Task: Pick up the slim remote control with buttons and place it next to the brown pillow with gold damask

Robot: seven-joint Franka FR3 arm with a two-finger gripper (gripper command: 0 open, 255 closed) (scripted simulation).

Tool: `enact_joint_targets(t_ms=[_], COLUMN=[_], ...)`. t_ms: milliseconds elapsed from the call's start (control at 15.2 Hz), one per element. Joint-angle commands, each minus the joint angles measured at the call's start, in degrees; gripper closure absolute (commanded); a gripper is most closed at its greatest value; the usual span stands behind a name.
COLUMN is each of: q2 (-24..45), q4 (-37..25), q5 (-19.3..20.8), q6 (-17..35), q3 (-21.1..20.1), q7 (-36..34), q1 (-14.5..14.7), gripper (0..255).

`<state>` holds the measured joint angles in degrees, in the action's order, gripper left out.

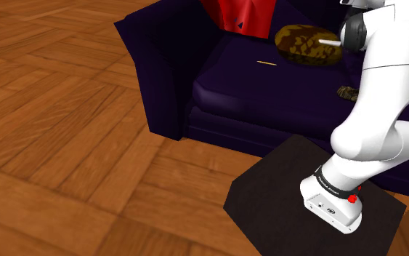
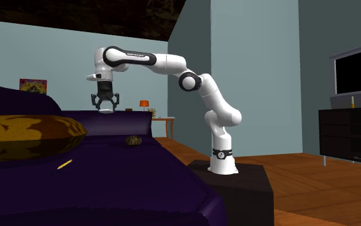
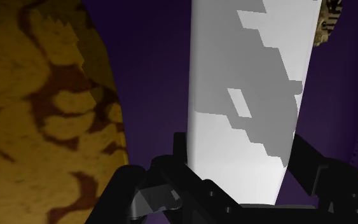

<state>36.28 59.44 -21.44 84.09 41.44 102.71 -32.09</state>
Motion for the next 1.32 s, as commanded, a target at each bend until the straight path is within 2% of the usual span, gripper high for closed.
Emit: enact_joint_targets(t_ms=[0,594,1254], q2=[-0.57,-1.39,-0.6], q4=[2.58,11.5,18.45], q5=[0.27,0.53,-0.22], q6=[1.9,9.46,16.65], q3=[0.17,0.32,-0.14], q7=[0.17,0.89,1.75], q1=[0.93,3.53,4.89], gripper=[255,255,255])
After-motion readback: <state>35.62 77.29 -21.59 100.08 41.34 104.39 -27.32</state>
